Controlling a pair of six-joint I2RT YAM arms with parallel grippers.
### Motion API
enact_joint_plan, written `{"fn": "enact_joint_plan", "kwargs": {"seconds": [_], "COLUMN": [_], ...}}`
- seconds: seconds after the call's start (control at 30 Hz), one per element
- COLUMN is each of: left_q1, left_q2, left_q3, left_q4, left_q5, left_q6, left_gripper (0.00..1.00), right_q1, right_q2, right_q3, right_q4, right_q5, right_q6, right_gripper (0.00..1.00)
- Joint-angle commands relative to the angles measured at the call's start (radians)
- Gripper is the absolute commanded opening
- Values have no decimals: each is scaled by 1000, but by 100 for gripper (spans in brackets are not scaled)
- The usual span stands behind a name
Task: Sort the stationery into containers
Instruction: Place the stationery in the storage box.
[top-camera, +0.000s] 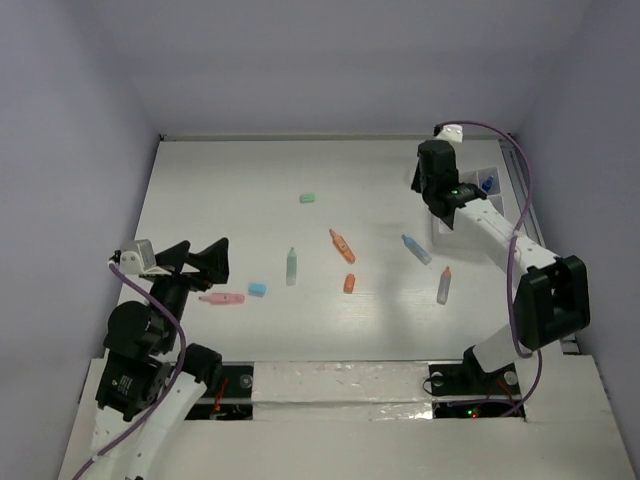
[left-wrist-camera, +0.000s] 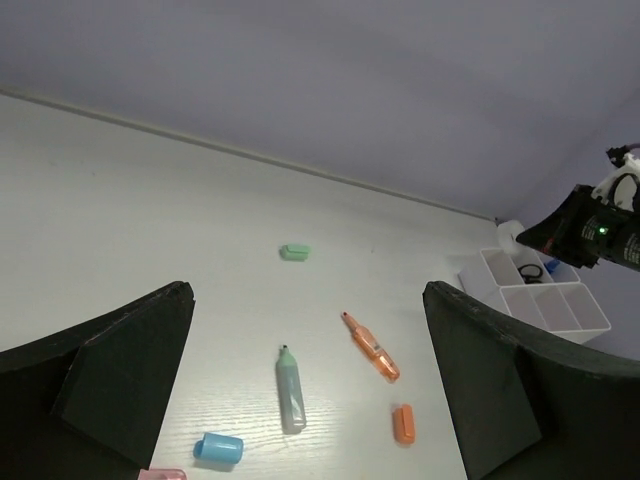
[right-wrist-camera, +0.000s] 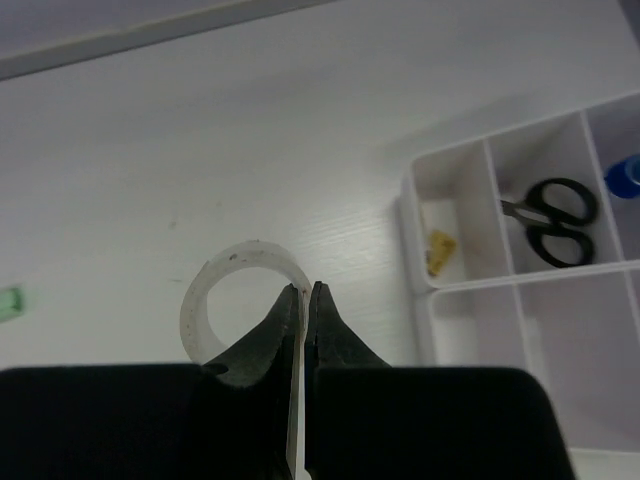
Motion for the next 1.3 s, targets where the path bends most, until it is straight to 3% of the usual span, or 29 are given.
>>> {"fn": "enact_joint_plan", "kwargs": {"seconds": [0.0,0.37,1.0,1.27], "left_q1": [-36,-142,-213,-213], "left_q2": [-23,-86,-120,-112], "left_q3": [9,10,13,13], "left_q4": [44,38,29,26], "left_q5": [5,-20,-46,-52], "left_q6": [14,11,6,6], "left_gripper": [99,99,99,99], "right_q1": [-28,-154,-211,-211], "right_q2": [-25,-106,-102,-39], "right_q3": [-24,-69,-67,-52], "right_q4": [-123,-320,-369,-357], "right_q5": [192,360,342,297], "right_q6": [-48,-60,-63,-62], "right_gripper": [0,0,0,5]}}
